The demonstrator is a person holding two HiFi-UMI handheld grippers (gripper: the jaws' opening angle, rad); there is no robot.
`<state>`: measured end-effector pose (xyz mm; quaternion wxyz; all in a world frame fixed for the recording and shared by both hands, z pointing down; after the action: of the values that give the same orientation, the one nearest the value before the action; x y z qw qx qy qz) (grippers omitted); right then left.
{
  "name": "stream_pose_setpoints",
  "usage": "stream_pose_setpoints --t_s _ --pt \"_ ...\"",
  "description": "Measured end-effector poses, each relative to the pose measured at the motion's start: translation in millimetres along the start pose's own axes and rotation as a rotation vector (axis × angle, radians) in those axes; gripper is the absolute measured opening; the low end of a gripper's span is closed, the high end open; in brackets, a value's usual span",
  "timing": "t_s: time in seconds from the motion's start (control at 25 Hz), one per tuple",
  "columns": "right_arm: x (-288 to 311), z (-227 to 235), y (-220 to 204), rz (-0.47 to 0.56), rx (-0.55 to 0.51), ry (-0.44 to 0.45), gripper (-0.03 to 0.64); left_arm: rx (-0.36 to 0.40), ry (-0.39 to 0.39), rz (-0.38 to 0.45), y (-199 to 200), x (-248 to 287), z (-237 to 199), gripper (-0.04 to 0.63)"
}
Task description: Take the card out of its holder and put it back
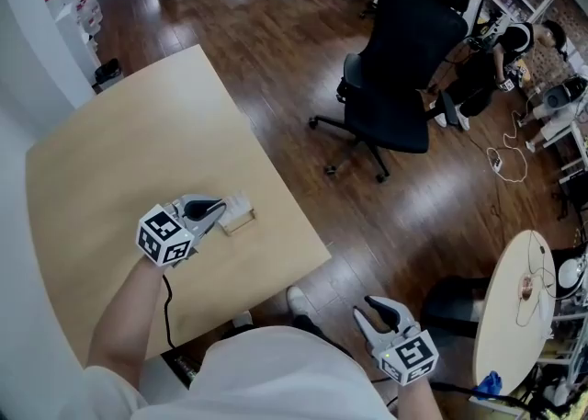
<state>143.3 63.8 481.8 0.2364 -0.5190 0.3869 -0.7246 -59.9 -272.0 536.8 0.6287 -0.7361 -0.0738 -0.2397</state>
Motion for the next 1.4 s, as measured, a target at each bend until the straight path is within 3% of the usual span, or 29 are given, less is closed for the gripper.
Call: stream_pose_setpoints --t_s 0.88,1.4 --pt "-5 -1 -6 -0.014 0.013 -0.024 0.121 -0.011 -0.021 -0.054 -33 29 1 0.015" --pt "-8 -16 -3 -0.028 0.006 -0.061 0.121 0.043 -0.031 -0.077 -52 42 2 0.026"
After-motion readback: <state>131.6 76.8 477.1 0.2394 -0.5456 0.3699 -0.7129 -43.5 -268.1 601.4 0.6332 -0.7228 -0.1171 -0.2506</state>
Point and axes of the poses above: the fingertips, and each gripper's own axes: x forward along the fingers, z to its right, y out of its top, the point moved 4 cm from there along -x, backward along the fingers, and after that the axes turned 7 degrees about y, right-handed, at the moved point
